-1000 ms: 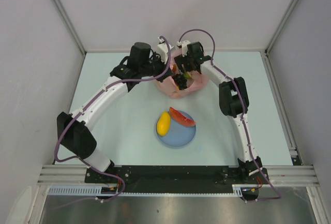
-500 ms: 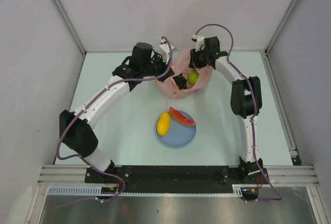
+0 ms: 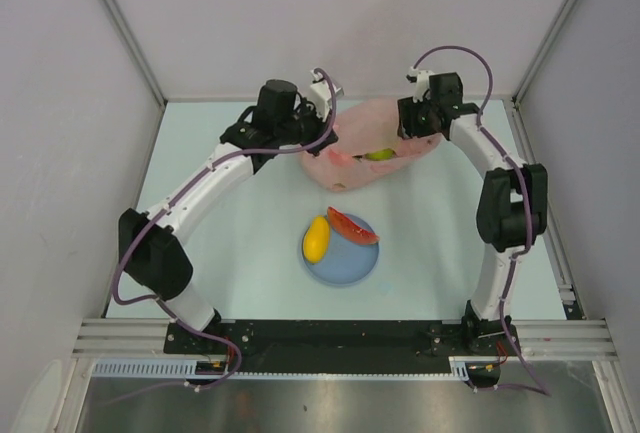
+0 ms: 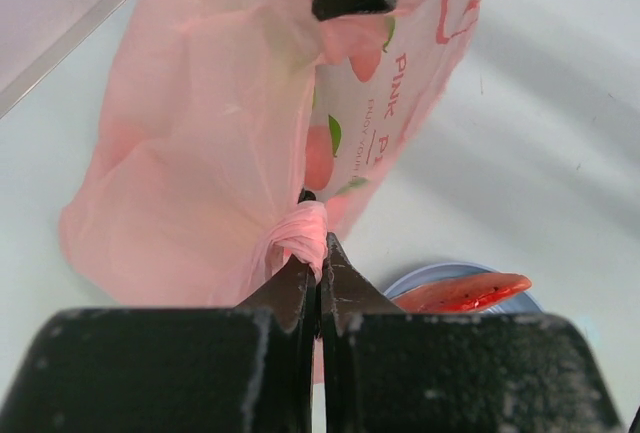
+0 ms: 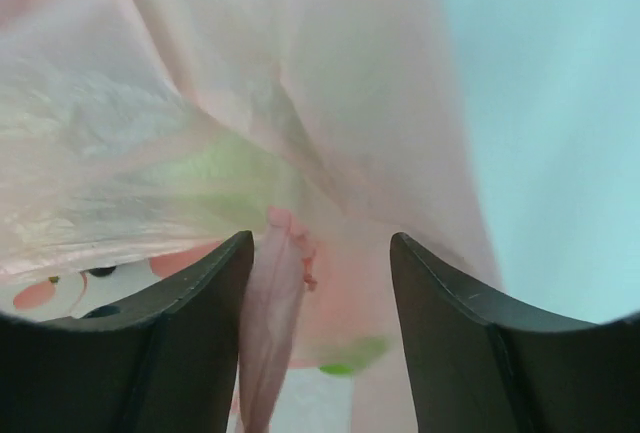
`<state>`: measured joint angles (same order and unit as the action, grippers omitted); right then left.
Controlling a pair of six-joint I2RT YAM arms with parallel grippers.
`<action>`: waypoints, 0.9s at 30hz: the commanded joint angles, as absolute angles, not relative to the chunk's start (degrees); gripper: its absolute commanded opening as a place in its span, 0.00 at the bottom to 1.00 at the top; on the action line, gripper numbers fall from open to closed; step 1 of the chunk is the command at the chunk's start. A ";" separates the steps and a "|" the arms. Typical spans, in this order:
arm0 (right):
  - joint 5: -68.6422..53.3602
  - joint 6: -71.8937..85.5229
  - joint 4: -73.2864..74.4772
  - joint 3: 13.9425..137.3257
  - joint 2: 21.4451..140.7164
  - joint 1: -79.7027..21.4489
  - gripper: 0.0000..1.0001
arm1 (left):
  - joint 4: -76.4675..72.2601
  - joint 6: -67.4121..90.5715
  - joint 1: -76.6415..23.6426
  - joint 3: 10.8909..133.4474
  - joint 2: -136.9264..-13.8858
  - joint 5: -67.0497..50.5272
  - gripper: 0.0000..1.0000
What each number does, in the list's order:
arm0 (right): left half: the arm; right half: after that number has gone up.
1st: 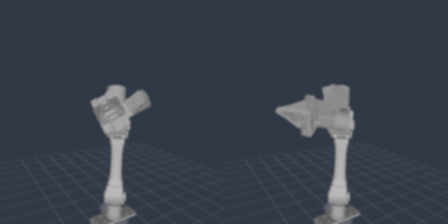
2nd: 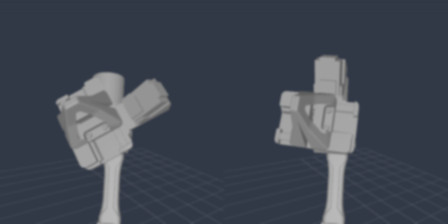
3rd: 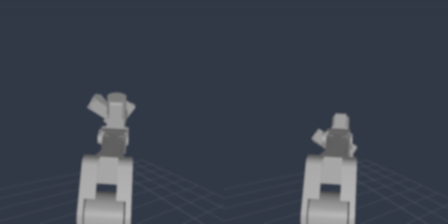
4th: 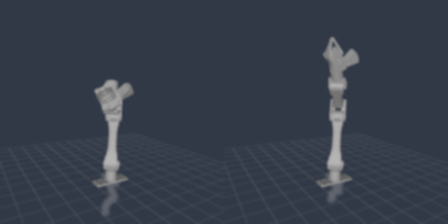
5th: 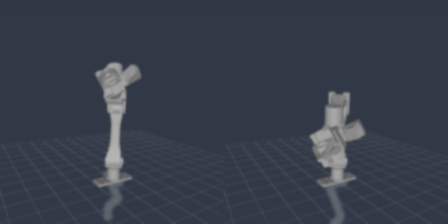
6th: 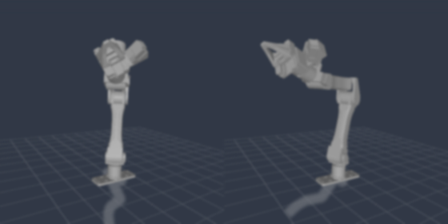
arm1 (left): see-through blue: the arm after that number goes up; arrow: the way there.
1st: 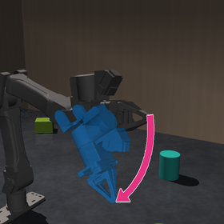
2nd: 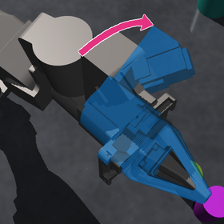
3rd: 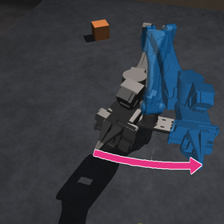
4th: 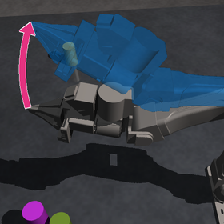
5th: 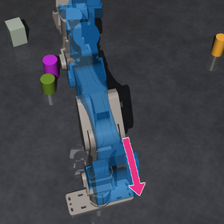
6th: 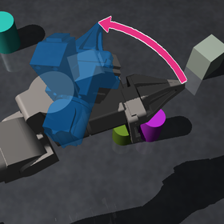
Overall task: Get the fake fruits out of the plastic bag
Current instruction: Adjust the plastic bag at the center of the board, then take out the fake fruit from the plastic bag.
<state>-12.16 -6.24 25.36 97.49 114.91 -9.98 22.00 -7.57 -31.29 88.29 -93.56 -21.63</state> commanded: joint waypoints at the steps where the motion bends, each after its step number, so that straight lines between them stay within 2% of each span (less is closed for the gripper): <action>1: -10.81 -9.92 20.57 94.32 102.58 -9.93 0.63 | 21.09 -8.44 -32.08 91.23 -94.31 -22.24 0.00; 3: -10.98 -11.77 18.38 91.42 97.92 -11.68 0.69 | 21.18 -8.44 -32.61 91.14 -94.13 -22.59 0.00; 8: -12.66 -15.56 16.97 87.37 93.61 -15.46 0.71 | 20.13 -9.49 -34.89 91.23 -93.08 -20.40 0.00; 11: -20.37 -16.17 15.82 85.78 94.30 -16.17 0.61 | 19.51 -10.37 -35.68 93.24 -92.64 -18.81 0.00; 12: -21.35 -16.00 15.21 85.78 95.79 -16.78 0.51 | 19.60 -10.37 -35.68 94.64 -92.55 -18.72 0.00; 15: -23.99 -18.10 14.50 86.39 100.17 -18.54 0.36 | 17.33 -10.37 -35.68 94.58 -91.50 -17.76 0.00; 18: -25.92 -18.99 16.52 88.15 103.43 -19.07 0.28 | 14.95 -10.55 -35.68 92.38 -89.04 -16.17 0.01; 22: -31.54 -17.32 19.51 91.66 108.54 -19.34 0.26 | 16.08 -11.34 -35.68 91.76 -88.33 -15.91 0.00; 26: -33.05 -15.74 18.90 95.96 114.33 -21.00 0.29 | 15.65 -11.51 -35.68 89.30 -87.89 -16.61 0.00; 27: -32.44 -15.47 18.37 96.67 115.48 -21.35 0.33 | 15.64 -11.43 -35.77 89.12 -87.89 -16.96 0.00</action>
